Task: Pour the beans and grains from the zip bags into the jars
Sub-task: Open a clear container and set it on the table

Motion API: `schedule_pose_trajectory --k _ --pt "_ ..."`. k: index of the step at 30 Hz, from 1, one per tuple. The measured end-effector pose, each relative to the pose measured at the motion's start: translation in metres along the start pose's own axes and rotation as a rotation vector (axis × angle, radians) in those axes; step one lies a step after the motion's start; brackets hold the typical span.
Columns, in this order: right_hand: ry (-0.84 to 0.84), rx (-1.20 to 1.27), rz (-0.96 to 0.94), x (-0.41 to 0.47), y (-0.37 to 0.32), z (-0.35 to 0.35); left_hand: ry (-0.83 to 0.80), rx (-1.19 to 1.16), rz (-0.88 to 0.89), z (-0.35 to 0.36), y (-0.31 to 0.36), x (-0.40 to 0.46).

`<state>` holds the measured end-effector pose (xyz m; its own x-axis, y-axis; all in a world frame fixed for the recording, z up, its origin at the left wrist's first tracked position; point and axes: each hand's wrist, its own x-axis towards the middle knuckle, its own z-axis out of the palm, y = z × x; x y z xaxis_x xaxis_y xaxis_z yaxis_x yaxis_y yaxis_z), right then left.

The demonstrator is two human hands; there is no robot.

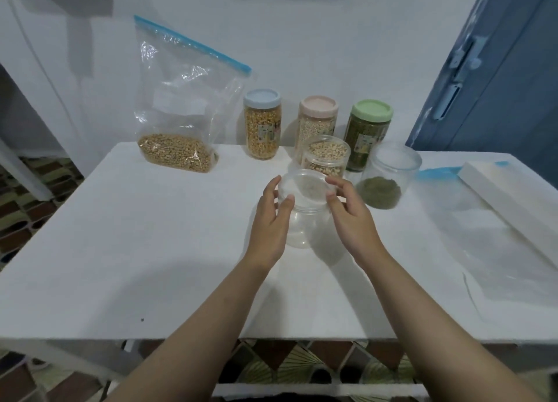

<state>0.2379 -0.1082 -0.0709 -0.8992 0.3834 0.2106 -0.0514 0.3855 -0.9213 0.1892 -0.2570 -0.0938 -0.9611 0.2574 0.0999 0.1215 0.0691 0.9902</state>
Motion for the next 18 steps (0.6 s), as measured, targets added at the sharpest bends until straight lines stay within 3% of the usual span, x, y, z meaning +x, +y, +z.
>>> schedule_pose_trajectory --k 11,18 --pt "-0.119 0.174 0.068 -0.013 0.013 -0.030 -0.188 0.054 -0.027 0.021 0.007 -0.012" --pt "-0.241 0.131 0.003 -0.010 0.026 -0.037 -0.225 0.086 -0.005 0.011 0.009 -0.006"
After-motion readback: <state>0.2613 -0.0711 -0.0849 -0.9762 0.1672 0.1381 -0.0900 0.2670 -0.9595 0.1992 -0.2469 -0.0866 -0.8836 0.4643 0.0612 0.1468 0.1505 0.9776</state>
